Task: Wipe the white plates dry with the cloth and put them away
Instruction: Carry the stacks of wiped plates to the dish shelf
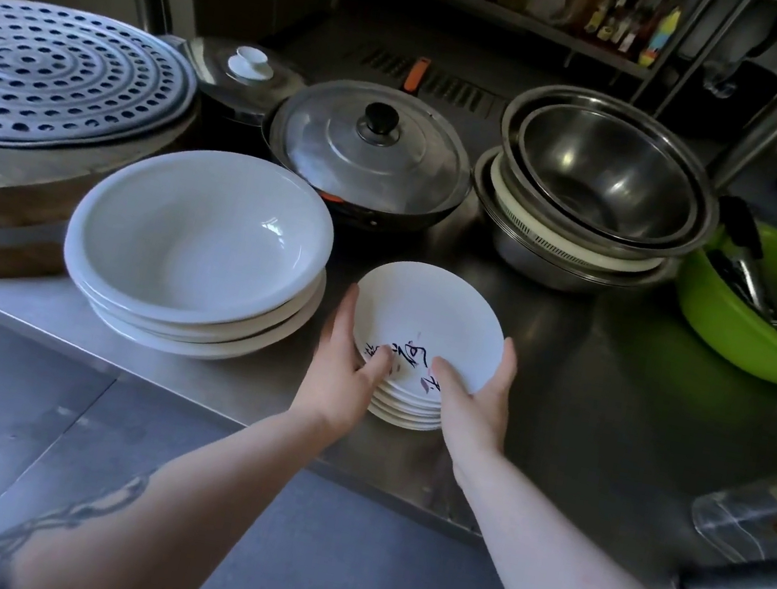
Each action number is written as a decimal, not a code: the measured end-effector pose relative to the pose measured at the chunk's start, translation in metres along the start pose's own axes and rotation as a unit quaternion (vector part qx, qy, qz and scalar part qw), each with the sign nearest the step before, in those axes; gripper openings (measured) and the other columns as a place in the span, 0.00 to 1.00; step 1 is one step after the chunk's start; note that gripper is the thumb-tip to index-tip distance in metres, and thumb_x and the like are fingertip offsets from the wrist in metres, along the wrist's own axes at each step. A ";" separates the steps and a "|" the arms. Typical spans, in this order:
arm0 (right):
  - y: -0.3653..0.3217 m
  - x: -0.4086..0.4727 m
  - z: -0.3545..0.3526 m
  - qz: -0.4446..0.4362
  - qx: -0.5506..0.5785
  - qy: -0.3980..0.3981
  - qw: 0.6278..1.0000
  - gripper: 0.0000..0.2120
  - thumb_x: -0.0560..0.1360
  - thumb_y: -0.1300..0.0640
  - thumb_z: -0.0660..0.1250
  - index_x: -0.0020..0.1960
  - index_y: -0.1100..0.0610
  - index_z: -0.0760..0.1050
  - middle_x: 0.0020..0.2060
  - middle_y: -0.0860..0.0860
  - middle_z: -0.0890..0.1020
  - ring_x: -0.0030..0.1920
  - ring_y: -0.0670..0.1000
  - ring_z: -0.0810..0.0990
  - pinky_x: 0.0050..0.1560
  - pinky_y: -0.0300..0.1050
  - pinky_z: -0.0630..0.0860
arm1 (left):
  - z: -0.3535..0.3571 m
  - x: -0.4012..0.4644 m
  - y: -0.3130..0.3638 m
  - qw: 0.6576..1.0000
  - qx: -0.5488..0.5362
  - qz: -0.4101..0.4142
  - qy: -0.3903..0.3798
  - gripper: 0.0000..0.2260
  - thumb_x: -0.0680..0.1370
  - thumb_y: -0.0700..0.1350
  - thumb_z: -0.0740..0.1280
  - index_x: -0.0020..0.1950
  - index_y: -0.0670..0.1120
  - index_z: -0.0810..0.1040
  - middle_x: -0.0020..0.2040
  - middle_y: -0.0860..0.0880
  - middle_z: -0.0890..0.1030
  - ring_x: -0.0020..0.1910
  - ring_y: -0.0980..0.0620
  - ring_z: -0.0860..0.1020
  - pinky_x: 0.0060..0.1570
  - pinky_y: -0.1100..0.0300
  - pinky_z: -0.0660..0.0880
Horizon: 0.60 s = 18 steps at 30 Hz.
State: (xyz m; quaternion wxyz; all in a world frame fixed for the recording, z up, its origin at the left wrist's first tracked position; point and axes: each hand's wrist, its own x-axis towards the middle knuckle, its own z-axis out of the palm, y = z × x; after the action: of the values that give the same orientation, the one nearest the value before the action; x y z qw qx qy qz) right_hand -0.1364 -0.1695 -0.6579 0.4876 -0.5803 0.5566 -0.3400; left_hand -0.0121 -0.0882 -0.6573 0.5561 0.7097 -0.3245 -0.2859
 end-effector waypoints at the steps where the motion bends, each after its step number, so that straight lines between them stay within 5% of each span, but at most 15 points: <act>1: -0.001 0.002 0.000 0.002 -0.004 -0.002 1.000 0.41 0.69 0.48 0.72 0.73 0.37 0.51 0.66 0.42 0.72 0.63 0.47 0.72 0.64 0.45 0.69 | 0.000 0.001 0.000 1.000 -0.002 -0.004 0.000 0.35 0.79 0.45 0.65 0.79 0.55 0.49 0.77 0.51 0.60 0.73 0.56 0.61 0.69 0.62 0.58; 6: -0.019 -0.003 -0.011 0.019 -0.102 -0.033 0.994 0.41 0.70 0.47 0.71 0.76 0.43 0.51 0.69 0.45 0.70 0.65 0.50 0.71 0.62 0.44 0.68 | -0.009 -0.001 0.012 0.998 0.043 -0.030 -0.022 0.35 0.79 0.47 0.66 0.80 0.55 0.49 0.77 0.51 0.59 0.74 0.54 0.60 0.66 0.64 0.57; 12: -0.094 -0.078 -0.034 0.015 -0.306 -0.121 0.944 0.37 0.73 0.45 0.68 0.76 0.44 0.53 0.75 0.46 0.60 0.72 0.51 0.64 0.66 0.51 0.69 | -0.044 -0.044 0.084 0.973 0.158 -0.108 -0.129 0.31 0.80 0.46 0.64 0.79 0.47 0.54 0.80 0.47 0.53 0.78 0.51 0.55 0.71 0.62 0.53; 18: -0.200 -0.160 -0.056 -0.027 -0.516 -0.221 0.827 0.32 0.77 0.45 0.61 0.77 0.44 0.51 0.77 0.46 0.53 0.75 0.53 0.54 0.70 0.49 0.62 | -0.122 -0.098 0.190 0.945 0.267 -0.080 -0.173 0.23 0.79 0.44 0.64 0.74 0.48 0.67 0.75 0.49 0.67 0.72 0.50 0.66 0.66 0.59 0.65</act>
State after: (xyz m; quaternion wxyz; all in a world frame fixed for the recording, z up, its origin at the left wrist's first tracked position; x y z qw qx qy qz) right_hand -0.1496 -0.0430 -0.4293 0.2175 -0.8221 0.5119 0.1216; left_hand -0.0069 0.0295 -0.4408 0.2567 0.7954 -0.4228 -0.3503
